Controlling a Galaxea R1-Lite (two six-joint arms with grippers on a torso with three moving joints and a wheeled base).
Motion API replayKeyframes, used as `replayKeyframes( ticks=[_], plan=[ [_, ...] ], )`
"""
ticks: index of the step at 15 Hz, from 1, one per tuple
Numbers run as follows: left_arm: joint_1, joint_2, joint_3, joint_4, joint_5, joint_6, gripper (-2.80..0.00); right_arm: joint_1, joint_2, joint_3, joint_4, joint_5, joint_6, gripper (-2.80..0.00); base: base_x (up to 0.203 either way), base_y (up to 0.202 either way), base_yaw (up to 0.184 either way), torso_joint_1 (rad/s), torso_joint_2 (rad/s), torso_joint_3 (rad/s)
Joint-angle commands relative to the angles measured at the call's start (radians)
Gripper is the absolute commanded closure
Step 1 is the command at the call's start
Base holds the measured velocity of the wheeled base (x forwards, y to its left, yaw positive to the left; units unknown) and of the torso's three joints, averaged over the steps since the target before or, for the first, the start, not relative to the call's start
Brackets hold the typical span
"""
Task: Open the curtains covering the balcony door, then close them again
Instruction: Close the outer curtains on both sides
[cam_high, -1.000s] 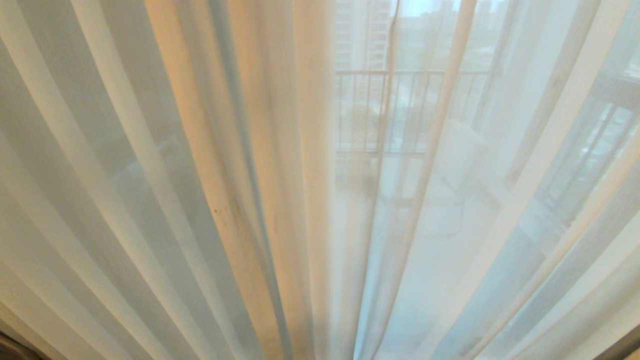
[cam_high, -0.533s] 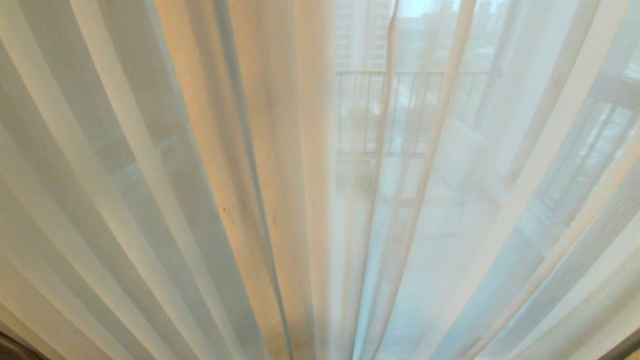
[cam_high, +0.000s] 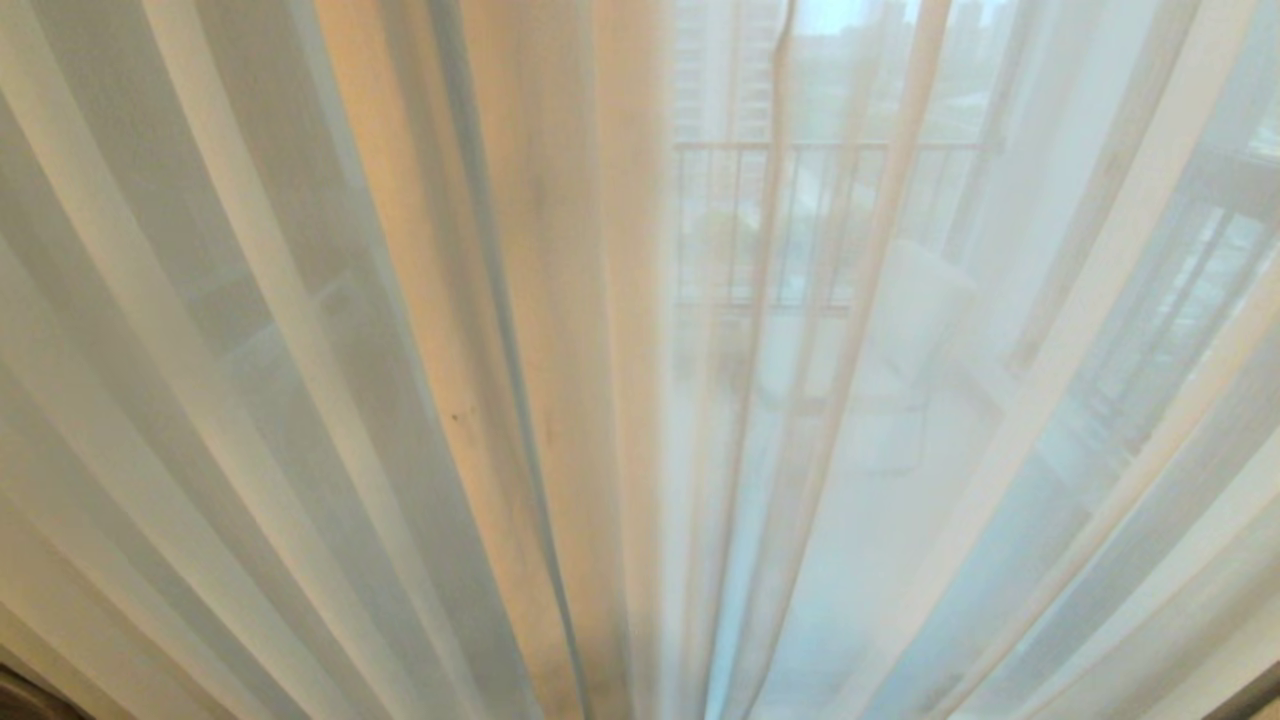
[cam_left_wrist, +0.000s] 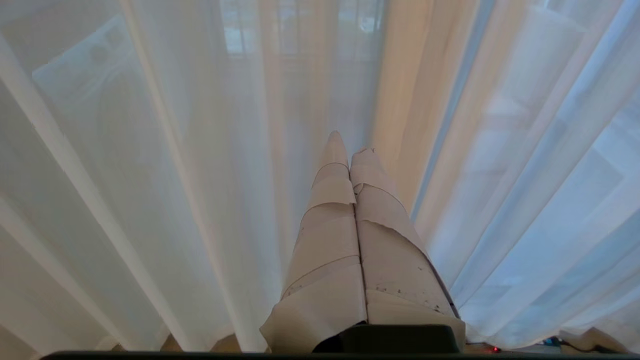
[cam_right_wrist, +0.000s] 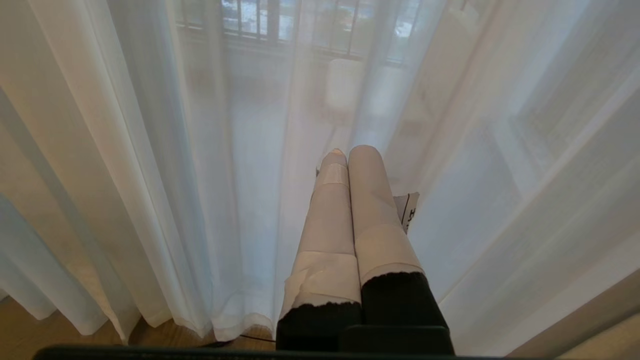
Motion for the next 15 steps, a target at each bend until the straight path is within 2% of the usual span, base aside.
replayKeyframes(
  ticks=[1, 3, 5, 6, 15],
  plan=[
    [0.0, -0.004, 0.051, -0.077, 0.0, -0.009, 0.0, 0.002, 0.001, 0.0, 0.0, 0.0, -0.001, 0.0, 0.0, 0.0, 0.0, 0.0, 0.0, 0.0],
    [0.0, -0.004, 0.054, -0.08, 0.007, 0.01, 0.0, 0.0, 0.001, 0.0, 0.0, 0.0, -0.001, 0.0, 0.0, 0.0, 0.0, 0.0, 0.0, 0.0],
    [0.0, -0.004, 0.089, -0.131, 0.082, 0.096, 0.0, 0.0, 0.001, 0.0, 0.0, 0.0, -0.001, 0.0, 0.0, 0.0, 0.0, 0.0, 0.0, 0.0],
    [0.0, -0.004, 0.09, -0.115, 0.069, 0.105, 0.0, 0.002, 0.001, 0.0, 0.0, 0.0, -0.001, 0.0, 0.0, 0.0, 0.0, 0.0, 0.0, 0.0],
    [0.0, -0.004, 0.09, -0.089, 0.069, 0.082, 0.0, 0.0, 0.001, 0.0, 0.0, 0.0, -0.001, 0.0, 0.0, 0.0, 0.0, 0.0, 0.0, 0.0]
  ],
)
